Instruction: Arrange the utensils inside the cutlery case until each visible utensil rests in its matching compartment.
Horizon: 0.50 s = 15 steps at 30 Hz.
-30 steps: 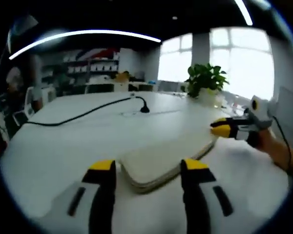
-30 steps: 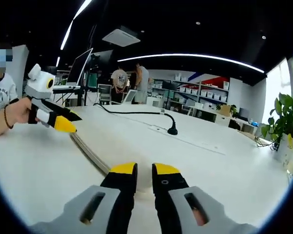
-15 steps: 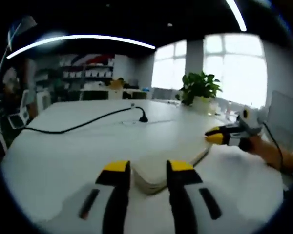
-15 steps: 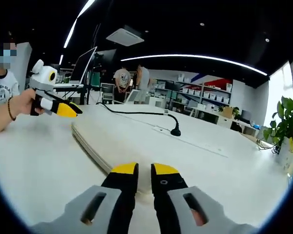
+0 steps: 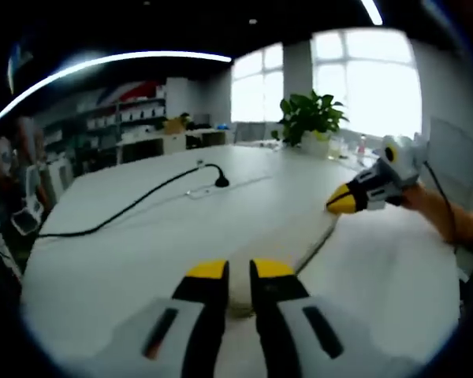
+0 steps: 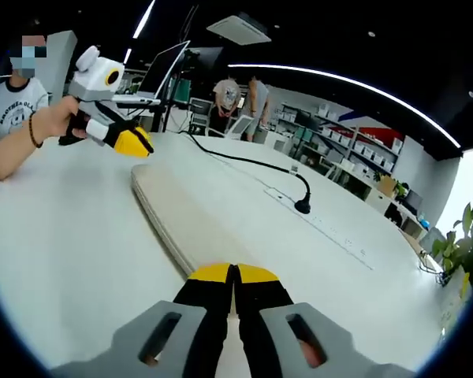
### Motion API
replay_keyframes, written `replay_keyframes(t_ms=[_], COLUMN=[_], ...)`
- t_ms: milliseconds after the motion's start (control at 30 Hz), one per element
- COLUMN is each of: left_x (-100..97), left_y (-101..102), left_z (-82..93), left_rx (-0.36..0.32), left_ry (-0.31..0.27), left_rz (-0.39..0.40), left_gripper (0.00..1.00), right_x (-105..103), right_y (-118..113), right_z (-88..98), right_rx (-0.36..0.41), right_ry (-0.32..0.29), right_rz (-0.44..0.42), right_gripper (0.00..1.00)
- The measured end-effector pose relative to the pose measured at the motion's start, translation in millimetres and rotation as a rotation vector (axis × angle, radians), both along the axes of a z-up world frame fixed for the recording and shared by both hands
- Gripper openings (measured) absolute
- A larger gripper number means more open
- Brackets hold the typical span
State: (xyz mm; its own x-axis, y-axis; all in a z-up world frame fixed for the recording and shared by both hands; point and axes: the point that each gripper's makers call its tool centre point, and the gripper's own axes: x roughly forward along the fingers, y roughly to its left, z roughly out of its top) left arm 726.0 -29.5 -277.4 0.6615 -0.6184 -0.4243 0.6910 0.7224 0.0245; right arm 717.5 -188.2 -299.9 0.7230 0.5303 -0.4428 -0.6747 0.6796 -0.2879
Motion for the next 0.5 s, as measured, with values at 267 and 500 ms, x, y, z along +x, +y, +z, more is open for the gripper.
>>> replay_keyframes(t_ms=[267,500], left_x=[6.6,20.2], left_y=[6.9,-0.5], left_z=[-6.2,0.7], left_rx=[0.173,0.335], left_ry=[0.046,0.025], left_rz=[-0.085,-0.124], left_gripper=[0.11,0.12], right_x=[4.0,9.0], right_y=[-4.4,-4.2], right_z=[-1.4,22.8], right_rx=[-0.018,0.013], right_ry=[0.089,0.099], right_rz=[0.011,0.0], right_gripper=[0.0,0.0])
